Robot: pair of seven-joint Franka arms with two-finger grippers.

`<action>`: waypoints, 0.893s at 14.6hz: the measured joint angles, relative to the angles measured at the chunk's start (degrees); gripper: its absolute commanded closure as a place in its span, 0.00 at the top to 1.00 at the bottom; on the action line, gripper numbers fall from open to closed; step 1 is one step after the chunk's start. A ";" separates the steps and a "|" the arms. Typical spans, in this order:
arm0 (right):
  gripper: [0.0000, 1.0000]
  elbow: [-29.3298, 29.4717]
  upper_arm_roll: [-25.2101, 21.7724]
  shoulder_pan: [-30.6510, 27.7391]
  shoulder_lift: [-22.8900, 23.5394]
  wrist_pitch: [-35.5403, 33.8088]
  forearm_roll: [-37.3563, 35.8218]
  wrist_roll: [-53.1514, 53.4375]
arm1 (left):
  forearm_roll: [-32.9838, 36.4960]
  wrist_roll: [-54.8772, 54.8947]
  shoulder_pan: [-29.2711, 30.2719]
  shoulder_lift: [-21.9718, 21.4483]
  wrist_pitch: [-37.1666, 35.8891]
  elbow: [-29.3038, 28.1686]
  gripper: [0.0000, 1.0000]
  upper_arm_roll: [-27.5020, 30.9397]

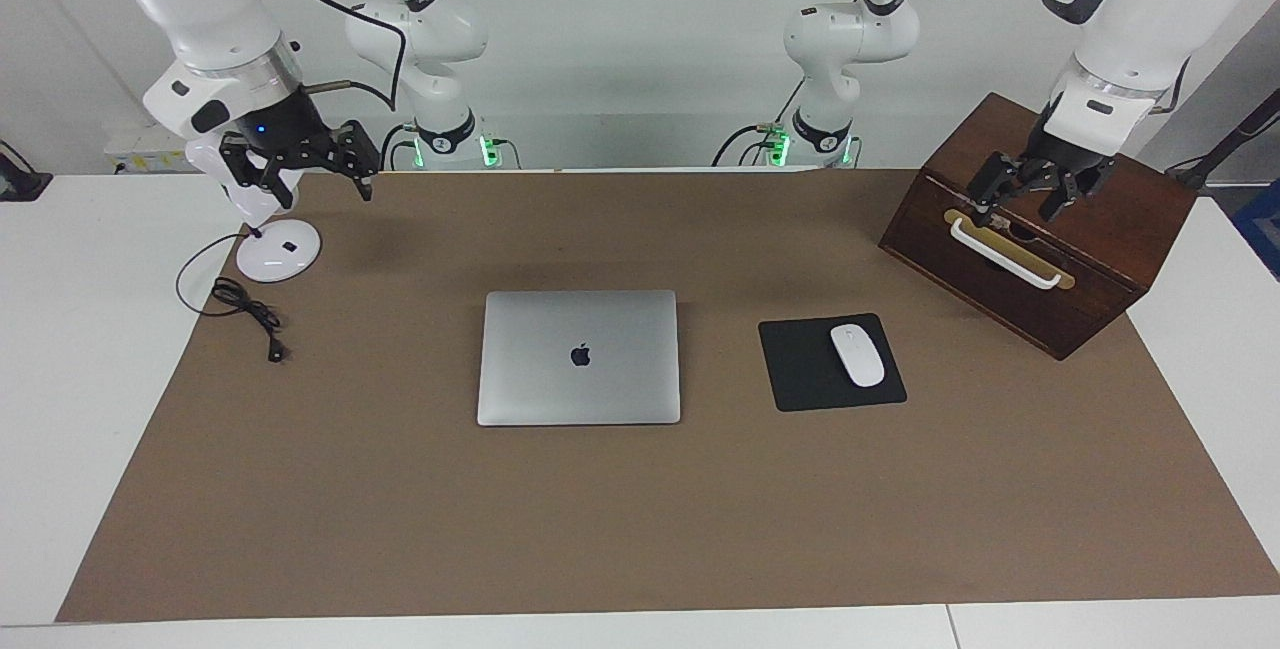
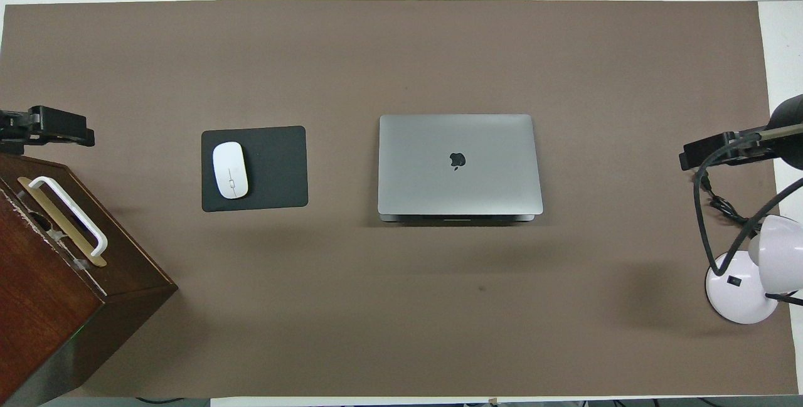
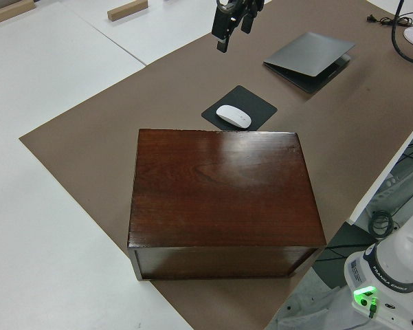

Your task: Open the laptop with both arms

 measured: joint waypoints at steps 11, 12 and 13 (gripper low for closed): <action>1.00 0.00 -1.08 -0.24 0.00 0.04 0.00 0.00 | 0.00 -0.23 0.00 -0.01 1.12 0.00 0.67 0.01; 1.00 0.00 -1.08 -0.24 0.00 0.04 0.00 0.00 | 0.00 -0.66 0.00 -0.03 1.21 0.00 0.42 0.01; 1.00 0.00 -1.07 -0.24 0.00 0.04 0.00 0.00 | 0.00 -1.15 0.00 -0.03 1.64 -0.06 0.13 0.01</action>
